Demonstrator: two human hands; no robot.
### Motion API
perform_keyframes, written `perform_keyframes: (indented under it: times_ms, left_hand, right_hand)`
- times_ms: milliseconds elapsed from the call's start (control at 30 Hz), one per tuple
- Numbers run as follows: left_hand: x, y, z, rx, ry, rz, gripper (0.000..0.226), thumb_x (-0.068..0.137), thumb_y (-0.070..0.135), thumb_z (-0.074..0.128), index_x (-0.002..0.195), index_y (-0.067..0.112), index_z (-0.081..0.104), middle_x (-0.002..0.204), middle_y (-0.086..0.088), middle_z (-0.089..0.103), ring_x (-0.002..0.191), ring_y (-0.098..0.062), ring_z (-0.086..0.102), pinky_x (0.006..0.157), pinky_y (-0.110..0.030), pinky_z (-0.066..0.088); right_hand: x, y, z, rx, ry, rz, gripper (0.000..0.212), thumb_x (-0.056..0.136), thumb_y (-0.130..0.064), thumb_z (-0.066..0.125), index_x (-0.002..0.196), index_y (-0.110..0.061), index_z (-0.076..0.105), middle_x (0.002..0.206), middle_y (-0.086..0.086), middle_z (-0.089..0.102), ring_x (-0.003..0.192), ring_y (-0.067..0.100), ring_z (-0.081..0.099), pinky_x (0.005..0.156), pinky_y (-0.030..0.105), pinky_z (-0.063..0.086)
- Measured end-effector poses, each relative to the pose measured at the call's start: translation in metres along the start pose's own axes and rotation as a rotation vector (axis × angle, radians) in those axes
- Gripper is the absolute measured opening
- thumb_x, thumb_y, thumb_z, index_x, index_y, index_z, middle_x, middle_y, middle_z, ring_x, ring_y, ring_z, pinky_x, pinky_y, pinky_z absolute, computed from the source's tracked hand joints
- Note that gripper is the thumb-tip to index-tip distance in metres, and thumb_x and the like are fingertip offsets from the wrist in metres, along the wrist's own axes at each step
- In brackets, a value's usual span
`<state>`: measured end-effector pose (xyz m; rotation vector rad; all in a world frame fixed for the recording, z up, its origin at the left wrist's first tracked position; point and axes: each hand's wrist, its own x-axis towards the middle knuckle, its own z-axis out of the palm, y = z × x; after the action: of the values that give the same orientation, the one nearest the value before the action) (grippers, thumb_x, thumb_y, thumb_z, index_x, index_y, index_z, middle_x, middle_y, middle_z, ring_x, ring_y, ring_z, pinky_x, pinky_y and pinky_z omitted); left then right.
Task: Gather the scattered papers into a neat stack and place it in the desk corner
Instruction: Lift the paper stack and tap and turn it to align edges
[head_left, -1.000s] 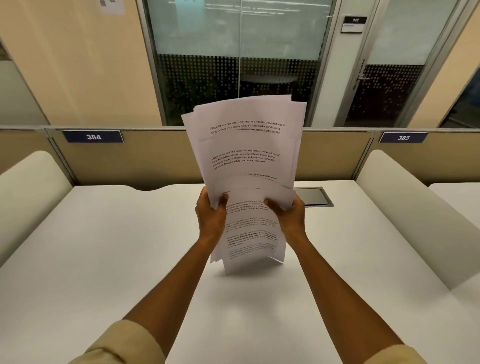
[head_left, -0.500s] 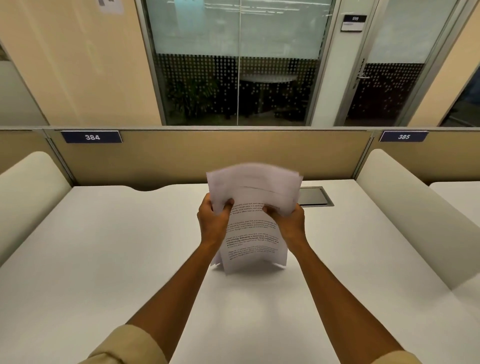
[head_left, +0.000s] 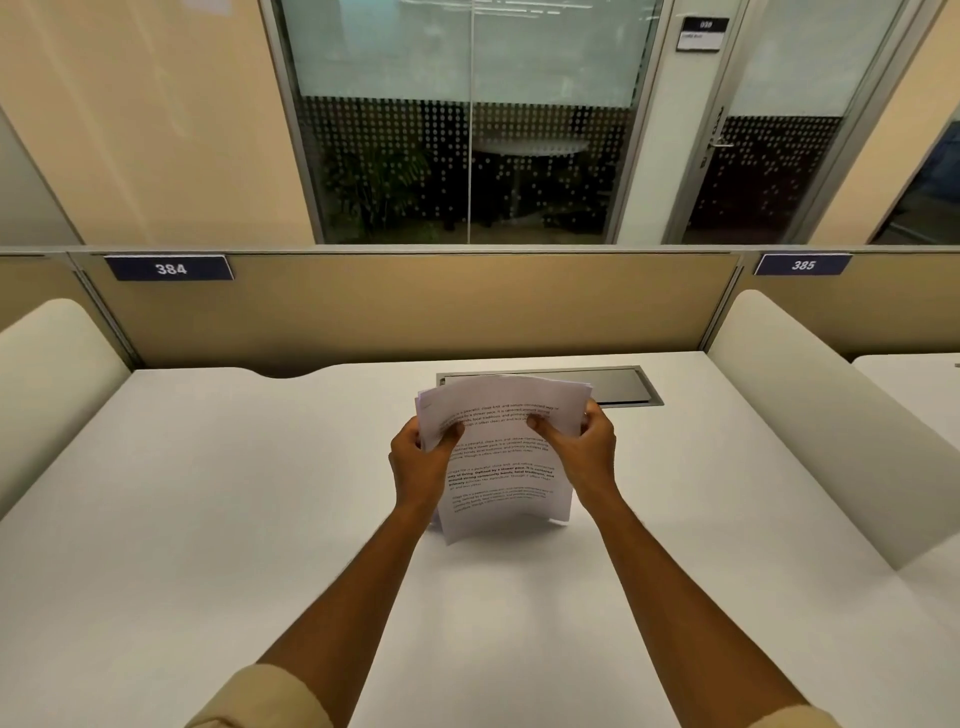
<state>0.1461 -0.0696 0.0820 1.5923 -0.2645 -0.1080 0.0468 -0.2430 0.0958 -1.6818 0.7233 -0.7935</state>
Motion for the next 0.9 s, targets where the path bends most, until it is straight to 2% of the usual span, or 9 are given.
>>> perform_keyframes:
  times_ms: [133,200,300,367,433,567,700,733,900]
  left_hand:
    - [-0.001,0.001,0.000,-0.105,0.037,-0.074,0.021,0.084,0.034,0.071,0.092,0.015,0.069,0.085,0.002,0.074,0.069,-0.020,0.071,0.057,-0.025,0.059]
    - [-0.001,0.005,0.001,-0.144,0.037,-0.088,0.024,0.084,0.037,0.070,0.090,0.013,0.070,0.079,0.004,0.074,0.064,-0.016,0.071,0.052,-0.018,0.054]
    - [0.000,0.008,0.003,-0.160,0.015,-0.092,0.028,0.086,0.041,0.065,0.089,0.014,0.067,0.081,0.003,0.074,0.065,-0.017,0.072,0.054,-0.020,0.056]
    - [0.001,0.010,0.004,-0.174,0.001,-0.105,0.038,0.085,0.049,0.061,0.091,0.012,0.065,0.083,-0.001,0.074,0.066,-0.021,0.072,0.057,-0.025,0.058]
    - [0.002,0.012,0.005,-0.207,-0.025,-0.124,0.047,0.083,0.057,0.057,0.091,0.011,0.064,0.080,-0.002,0.073,0.066,-0.021,0.072,0.056,-0.025,0.057]
    - [0.007,0.017,0.006,-0.232,-0.115,-0.141,0.049,0.083,0.062,0.055,0.099,0.018,0.064,0.084,-0.001,0.074,0.073,-0.021,0.073,0.059,-0.028,0.058]
    - [0.011,0.015,0.006,-0.146,-0.142,-0.114,0.032,0.090,0.045,0.058,0.110,0.020,0.063,0.098,-0.004,0.074,0.085,-0.027,0.073,0.063,-0.031,0.061]
    - [0.011,0.015,0.006,-0.134,-0.138,-0.113,0.029,0.092,0.042,0.057,0.110,0.020,0.063,0.098,-0.004,0.073,0.086,-0.027,0.072,0.062,-0.029,0.060]
    - [0.012,0.014,0.008,-0.100,-0.084,-0.112,0.035,0.097,0.042,0.048,0.110,0.013,0.062,0.094,-0.007,0.072,0.083,-0.027,0.072,0.059,-0.026,0.058]
  right_hand:
    - [-0.003,0.008,0.000,-0.021,-0.020,0.006,0.035,0.083,-0.032,0.074,0.111,-0.028,0.053,0.104,-0.005,0.066,0.082,0.013,0.067,0.070,0.028,0.058]
    - [-0.005,0.011,0.002,-0.022,-0.047,0.013,0.034,0.088,-0.028,0.068,0.116,-0.028,0.050,0.109,-0.004,0.063,0.088,0.016,0.065,0.068,0.021,0.055]
    - [-0.008,0.016,0.007,-0.020,-0.063,0.009,0.037,0.093,-0.023,0.062,0.125,-0.022,0.045,0.112,-0.003,0.059,0.089,0.013,0.063,0.070,0.020,0.054]
    - [-0.009,0.016,0.010,-0.035,-0.061,-0.001,0.031,0.096,-0.022,0.057,0.122,-0.026,0.041,0.111,-0.004,0.056,0.086,0.007,0.061,0.066,0.014,0.053]
    - [-0.010,0.018,0.014,-0.057,-0.064,-0.020,0.027,0.098,-0.021,0.052,0.120,-0.027,0.037,0.112,-0.002,0.055,0.090,0.011,0.062,0.065,0.013,0.051]
    - [-0.010,0.020,0.020,-0.088,-0.067,-0.044,0.033,0.101,-0.020,0.046,0.131,-0.015,0.033,0.122,0.008,0.054,0.102,0.020,0.060,0.073,0.022,0.055]
    - [-0.009,0.018,0.022,-0.131,-0.089,-0.003,0.036,0.101,-0.022,0.044,0.133,-0.014,0.030,0.126,0.012,0.054,0.105,0.026,0.062,0.085,0.044,0.059]
    - [-0.008,0.017,0.023,-0.139,-0.095,0.000,0.035,0.101,-0.023,0.043,0.133,-0.014,0.030,0.125,0.012,0.055,0.103,0.025,0.063,0.084,0.044,0.060]
    - [-0.007,0.014,0.022,-0.103,-0.084,0.003,0.028,0.102,-0.020,0.040,0.128,-0.015,0.031,0.119,0.007,0.057,0.091,0.016,0.063,0.067,0.020,0.055]
